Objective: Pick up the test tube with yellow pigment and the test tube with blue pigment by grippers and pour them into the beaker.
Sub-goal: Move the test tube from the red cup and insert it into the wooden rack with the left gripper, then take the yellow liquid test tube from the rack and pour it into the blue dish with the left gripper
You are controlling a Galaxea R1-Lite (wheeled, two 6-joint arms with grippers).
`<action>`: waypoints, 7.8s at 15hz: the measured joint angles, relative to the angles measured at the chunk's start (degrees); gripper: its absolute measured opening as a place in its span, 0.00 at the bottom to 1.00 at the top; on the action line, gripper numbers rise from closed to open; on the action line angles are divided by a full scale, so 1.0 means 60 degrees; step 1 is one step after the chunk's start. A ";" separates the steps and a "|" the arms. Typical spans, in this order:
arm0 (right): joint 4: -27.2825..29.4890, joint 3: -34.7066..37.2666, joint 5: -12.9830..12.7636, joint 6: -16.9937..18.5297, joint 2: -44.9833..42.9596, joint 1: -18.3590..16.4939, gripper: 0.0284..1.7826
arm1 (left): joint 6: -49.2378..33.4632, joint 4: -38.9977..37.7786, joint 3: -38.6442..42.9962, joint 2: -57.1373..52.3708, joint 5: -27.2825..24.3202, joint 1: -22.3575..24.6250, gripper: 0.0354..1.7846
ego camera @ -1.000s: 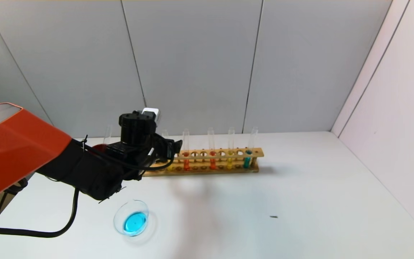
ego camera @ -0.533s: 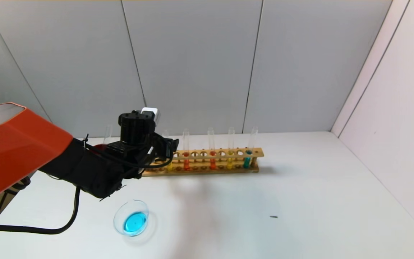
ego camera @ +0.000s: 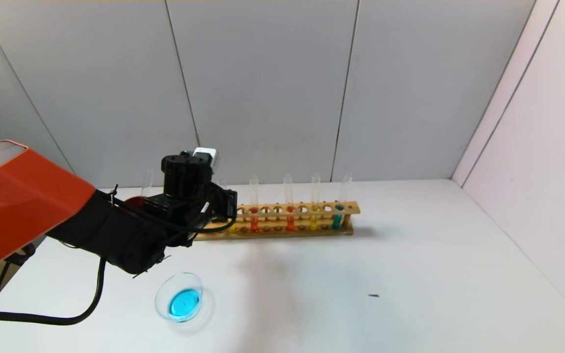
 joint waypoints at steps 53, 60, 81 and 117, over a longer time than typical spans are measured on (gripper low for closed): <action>0.0000 0.0000 -0.0002 0.0000 0.0000 0.0000 0.98 | 0.4978 0.9807 0.0010 -0.5043 -0.2227 0.2219 0.15; 0.0000 0.0004 0.0000 0.0000 0.0000 0.0000 0.98 | 0.5386 1.2215 -0.0744 -0.4699 -0.1727 0.1615 0.15; 0.0000 0.0000 0.0000 0.0000 0.0000 0.0000 0.98 | 0.5480 1.4249 -0.1894 -0.1465 -0.0630 0.1083 0.15; 0.0002 0.0000 0.0004 0.0000 0.0000 0.0000 0.98 | 0.5492 1.9308 -0.6203 0.1388 0.0412 0.0482 0.15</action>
